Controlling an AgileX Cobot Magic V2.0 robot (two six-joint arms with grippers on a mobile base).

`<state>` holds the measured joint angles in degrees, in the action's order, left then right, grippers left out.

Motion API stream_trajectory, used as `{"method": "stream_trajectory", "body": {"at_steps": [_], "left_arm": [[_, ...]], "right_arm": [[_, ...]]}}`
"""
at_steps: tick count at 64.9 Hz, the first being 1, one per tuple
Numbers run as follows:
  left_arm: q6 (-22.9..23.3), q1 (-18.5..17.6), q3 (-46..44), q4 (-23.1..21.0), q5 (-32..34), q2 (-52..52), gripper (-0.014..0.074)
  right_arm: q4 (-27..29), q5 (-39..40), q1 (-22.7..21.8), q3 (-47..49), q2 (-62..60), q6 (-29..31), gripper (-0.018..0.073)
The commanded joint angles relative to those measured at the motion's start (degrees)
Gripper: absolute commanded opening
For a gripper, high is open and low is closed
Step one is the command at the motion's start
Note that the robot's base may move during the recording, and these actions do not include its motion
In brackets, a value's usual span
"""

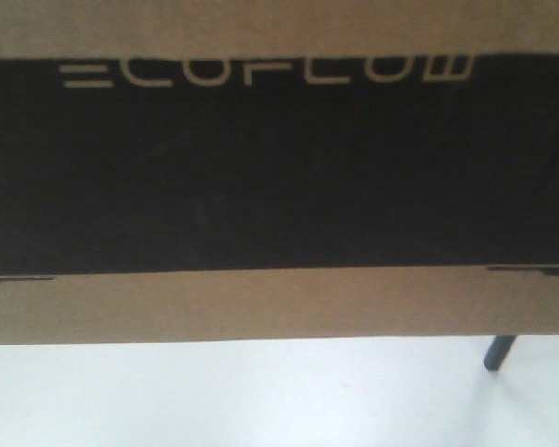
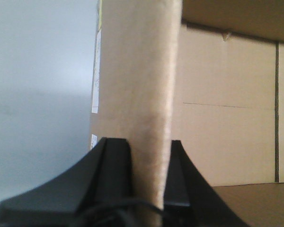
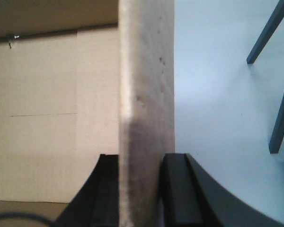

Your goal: Grab box from left shelf to table start

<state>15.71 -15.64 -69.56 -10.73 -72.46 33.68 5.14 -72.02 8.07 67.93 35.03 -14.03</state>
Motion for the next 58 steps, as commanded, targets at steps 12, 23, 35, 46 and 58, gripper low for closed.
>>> {"method": "stream_trajectory", "body": {"at_steps": [12,23,35,46,58], "left_arm": [[4.3,-0.7,-2.9,-18.6,12.7,-0.5,-0.0102],[4.3,-0.7,-2.9,-19.4,12.5,-0.5,-0.0102],[1.5,-0.7,-2.9,-18.8,11.2,-0.5,-0.0102],[-0.7,-0.7,-2.9,-13.9,10.7,-0.5,-0.0102],[-0.6,-0.7,-2.9,-3.4,6.5,-0.5,-0.0102]], "right_arm": [[-0.2,-3.8,-0.3,1.4,0.6,0.1,0.0056],[-0.2,-3.8,-0.3,1.4,0.6,0.1,0.0056],[-0.2,-3.8,-0.3,1.4,0.6,0.1,0.0056],[-0.2,-3.8,-0.3,1.4,0.6,0.1,0.0056],[-0.2,-3.8,-0.3,1.4,0.6,0.1,0.0056]]}}
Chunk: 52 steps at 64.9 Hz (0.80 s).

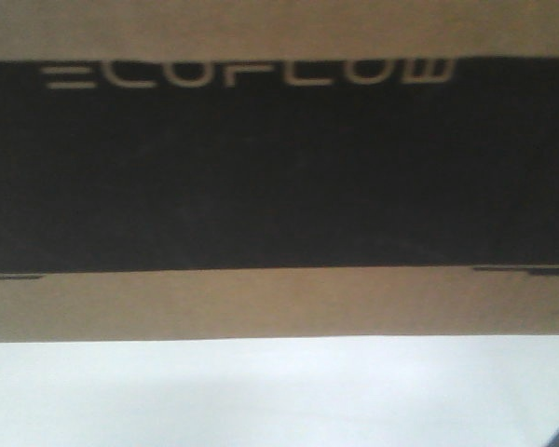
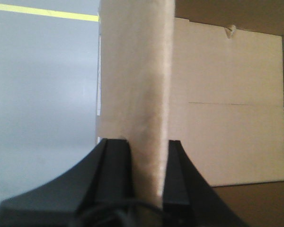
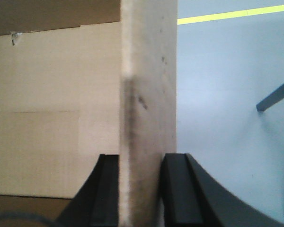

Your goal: Grab box from left shelf to table start

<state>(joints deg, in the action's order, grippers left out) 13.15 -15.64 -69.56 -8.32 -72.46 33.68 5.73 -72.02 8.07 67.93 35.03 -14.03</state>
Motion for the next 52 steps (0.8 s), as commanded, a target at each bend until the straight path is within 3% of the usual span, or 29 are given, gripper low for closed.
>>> {"method": "stream_trajectory", "body": {"at_steps": [1,15,35,52], "left_arm": [[1.9,-0.7,-2.9,-5.4,6.3,-0.5,-0.0102],[1.9,-0.7,-2.9,1.9,6.1,-0.5,-0.0102],[1.9,-0.7,-2.9,6.6,6.4,-0.5,-0.0102],[1.9,-0.7,-2.9,7.0,7.0,-0.5,-0.0102]], "right_arm": [[-0.8,-3.8,-0.3,1.4,0.6,0.1,0.0056],[-0.8,-3.8,-0.3,1.4,0.6,0.1,0.0056],[-0.8,-3.8,-0.3,1.4,0.6,0.1,0.0056],[-0.8,-3.8,-0.3,1.4,0.6,0.1,0.0056]]}}
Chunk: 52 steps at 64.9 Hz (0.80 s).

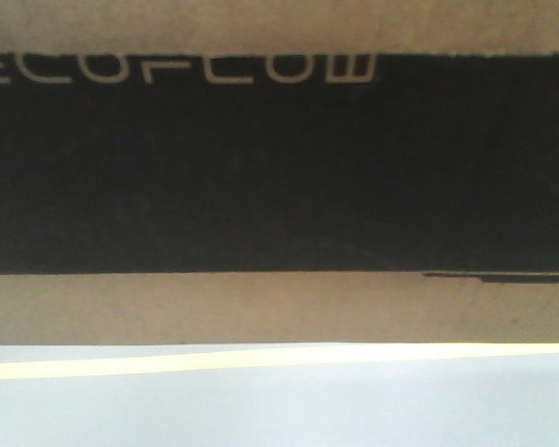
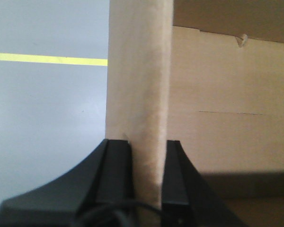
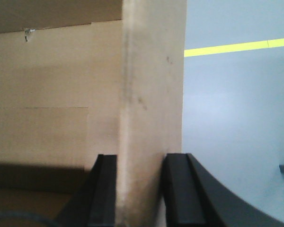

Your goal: Grab box from left shelf to table start

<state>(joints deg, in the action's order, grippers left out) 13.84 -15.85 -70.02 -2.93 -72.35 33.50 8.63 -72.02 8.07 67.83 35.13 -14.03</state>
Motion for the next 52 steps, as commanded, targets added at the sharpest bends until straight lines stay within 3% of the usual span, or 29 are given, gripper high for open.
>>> {"method": "stream_trajectory", "body": {"at_steps": [1,52], "left_arm": [[1.3,-0.5,-2.5,1.6,6.9,-0.3,-0.0102],[1.3,-0.6,-2.5,1.9,7.3,-0.3,-0.0102]], "right_arm": [[-3.7,-3.8,-0.3,1.5,0.5,0.1,0.0056],[-3.7,-3.8,-0.3,1.5,0.5,0.1,0.0056]]}}
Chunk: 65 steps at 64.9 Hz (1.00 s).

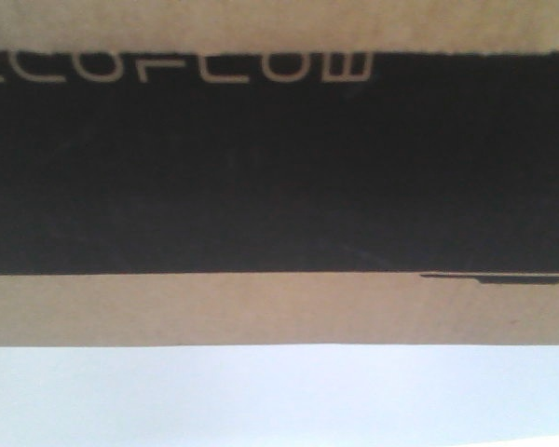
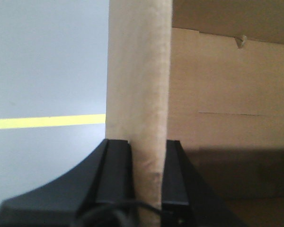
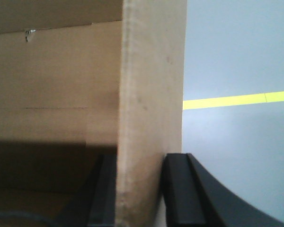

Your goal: Grab box from left shelf to table start

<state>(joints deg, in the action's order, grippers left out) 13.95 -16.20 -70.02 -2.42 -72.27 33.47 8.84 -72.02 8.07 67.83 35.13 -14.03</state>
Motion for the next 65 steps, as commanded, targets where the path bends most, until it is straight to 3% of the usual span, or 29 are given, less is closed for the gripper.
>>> {"method": "stream_trajectory", "body": {"at_steps": [1,65], "left_arm": [[1.2,-0.3,-2.5,1.4,7.2,-0.3,-0.0102],[1.2,-0.3,-2.5,1.2,10.5,-0.3,-0.0102]], "right_arm": [[-3.9,-3.8,-0.3,1.5,0.5,0.1,0.0056],[-3.9,-3.4,-0.3,1.5,0.5,0.1,0.0056]]}}
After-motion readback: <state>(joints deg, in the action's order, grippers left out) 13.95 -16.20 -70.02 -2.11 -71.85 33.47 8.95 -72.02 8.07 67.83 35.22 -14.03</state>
